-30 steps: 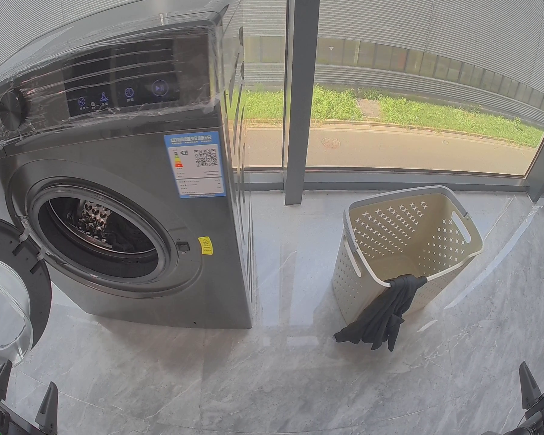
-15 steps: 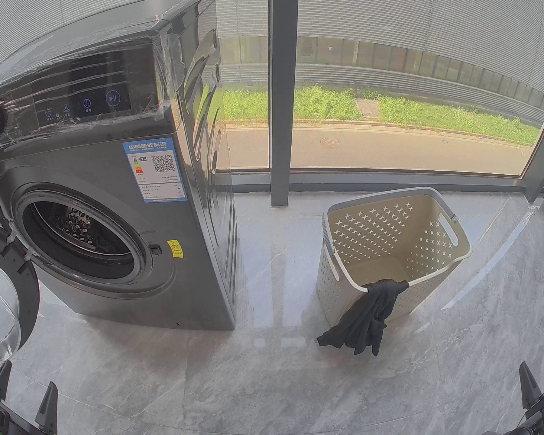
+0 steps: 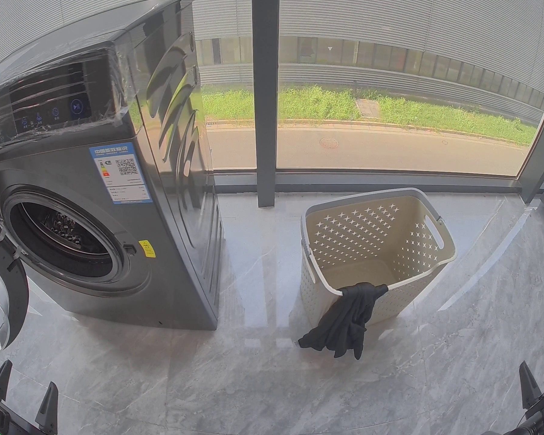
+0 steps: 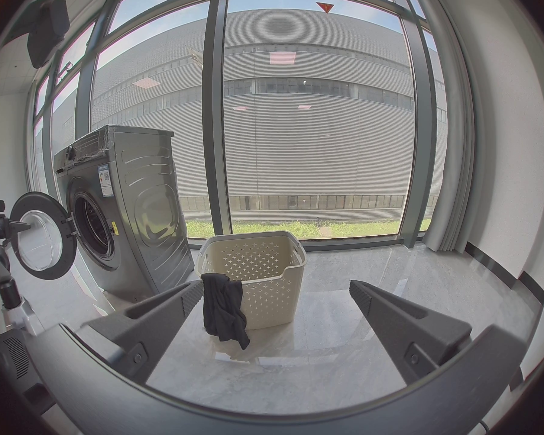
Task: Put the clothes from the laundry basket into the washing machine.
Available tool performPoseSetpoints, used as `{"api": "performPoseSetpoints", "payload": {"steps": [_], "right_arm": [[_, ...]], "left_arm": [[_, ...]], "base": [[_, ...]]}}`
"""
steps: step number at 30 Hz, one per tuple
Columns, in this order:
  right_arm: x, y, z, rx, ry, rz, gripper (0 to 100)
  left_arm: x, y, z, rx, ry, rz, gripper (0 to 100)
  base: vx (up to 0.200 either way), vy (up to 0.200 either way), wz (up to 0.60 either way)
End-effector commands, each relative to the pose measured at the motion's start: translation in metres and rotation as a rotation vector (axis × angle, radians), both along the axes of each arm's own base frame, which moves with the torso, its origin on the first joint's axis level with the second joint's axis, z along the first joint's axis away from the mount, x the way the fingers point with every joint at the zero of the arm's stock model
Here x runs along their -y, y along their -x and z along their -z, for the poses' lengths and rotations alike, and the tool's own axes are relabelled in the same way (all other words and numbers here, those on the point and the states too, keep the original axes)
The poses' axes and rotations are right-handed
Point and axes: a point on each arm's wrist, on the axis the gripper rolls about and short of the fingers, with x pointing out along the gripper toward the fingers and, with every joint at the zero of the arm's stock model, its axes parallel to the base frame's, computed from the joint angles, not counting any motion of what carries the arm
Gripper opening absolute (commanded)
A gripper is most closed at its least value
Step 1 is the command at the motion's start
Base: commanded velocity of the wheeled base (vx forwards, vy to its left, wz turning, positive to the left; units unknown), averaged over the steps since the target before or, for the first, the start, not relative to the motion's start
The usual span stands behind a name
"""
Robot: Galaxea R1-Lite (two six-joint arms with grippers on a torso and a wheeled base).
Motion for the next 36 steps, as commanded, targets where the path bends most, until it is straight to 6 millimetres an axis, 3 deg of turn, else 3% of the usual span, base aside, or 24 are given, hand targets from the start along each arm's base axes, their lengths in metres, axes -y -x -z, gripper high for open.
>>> {"api": "performPoseSetpoints", "payload": {"steps": [1, 36], "right_arm": [[0.0, -0.0001, 0.0052, -0.001, 0.0, -0.001, 100], [-0.0001, -0.0001, 0.0052, -0.001, 0.0, 0.001, 100]], "left_arm": [[0.0, -0.0001, 0.0048, -0.001, 0.002, -0.001, 100], [0.0002, -0.0001, 0.0046, 0.0, -0.027, 0.01, 100]], "base": [[0.0, 0.0, 0.0], [0.0, -0.011, 0.0]]}}
